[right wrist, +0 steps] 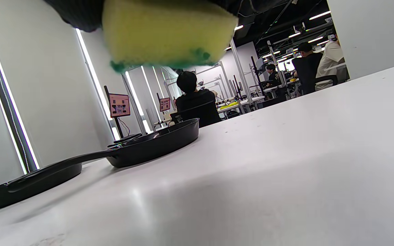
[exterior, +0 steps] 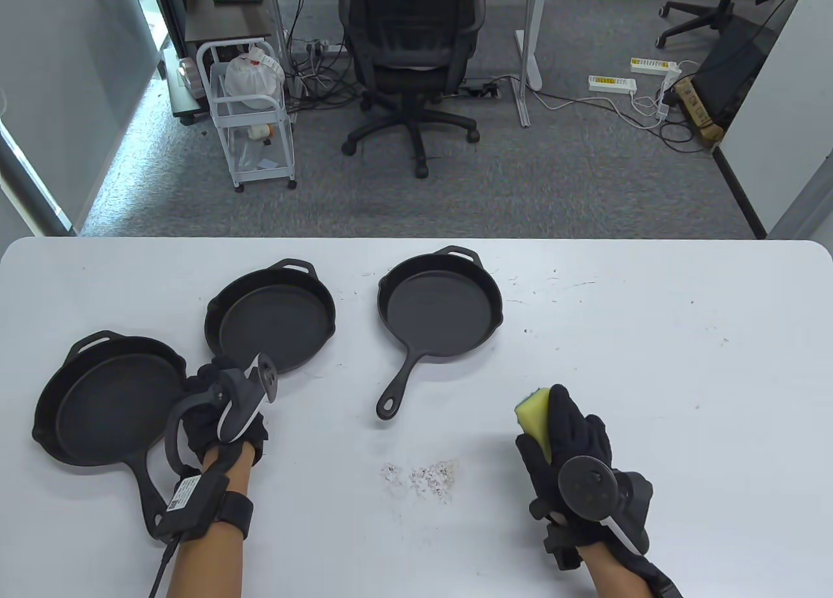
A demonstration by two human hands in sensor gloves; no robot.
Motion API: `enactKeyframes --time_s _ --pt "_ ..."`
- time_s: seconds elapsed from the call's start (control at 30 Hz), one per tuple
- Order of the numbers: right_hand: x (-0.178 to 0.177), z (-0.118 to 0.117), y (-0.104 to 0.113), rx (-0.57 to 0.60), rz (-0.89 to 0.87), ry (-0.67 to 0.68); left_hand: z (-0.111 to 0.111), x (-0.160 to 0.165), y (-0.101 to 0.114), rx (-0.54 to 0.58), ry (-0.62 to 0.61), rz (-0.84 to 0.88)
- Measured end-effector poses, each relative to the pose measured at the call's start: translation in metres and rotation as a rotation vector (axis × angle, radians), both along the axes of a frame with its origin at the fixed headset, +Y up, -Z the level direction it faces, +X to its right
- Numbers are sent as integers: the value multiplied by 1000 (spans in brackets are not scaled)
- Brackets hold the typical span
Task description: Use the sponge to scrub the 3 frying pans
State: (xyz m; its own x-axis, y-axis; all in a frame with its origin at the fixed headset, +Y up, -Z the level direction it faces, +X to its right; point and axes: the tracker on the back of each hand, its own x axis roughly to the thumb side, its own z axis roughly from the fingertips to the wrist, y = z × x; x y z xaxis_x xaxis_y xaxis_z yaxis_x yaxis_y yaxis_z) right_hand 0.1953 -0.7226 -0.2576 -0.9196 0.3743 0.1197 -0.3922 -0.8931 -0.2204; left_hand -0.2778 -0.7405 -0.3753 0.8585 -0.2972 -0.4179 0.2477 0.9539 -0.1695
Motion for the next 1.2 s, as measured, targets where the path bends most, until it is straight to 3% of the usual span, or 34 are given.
enactKeyframes --time_s 0.23,0.37,0.5,0.67,0.93,1.2 --pt "-1 -1 -1 -9 11 8 -3 -7 -6 62 48 109" --pt "-1 -3 -3 -22 16 10 -4 -8 22 141 80 294" --pt "-2 -3 -4 -30 19 10 -4 1 65 236 57 269" --pt "-1 -3 -4 -29 20 7 2 16 93 319 -3 300" --pt "-1 -1 -1 -8 23 8 21 66 93 399 -200 333" --pt "-6 8 6 49 49 18 53 129 78 498 -443 352"
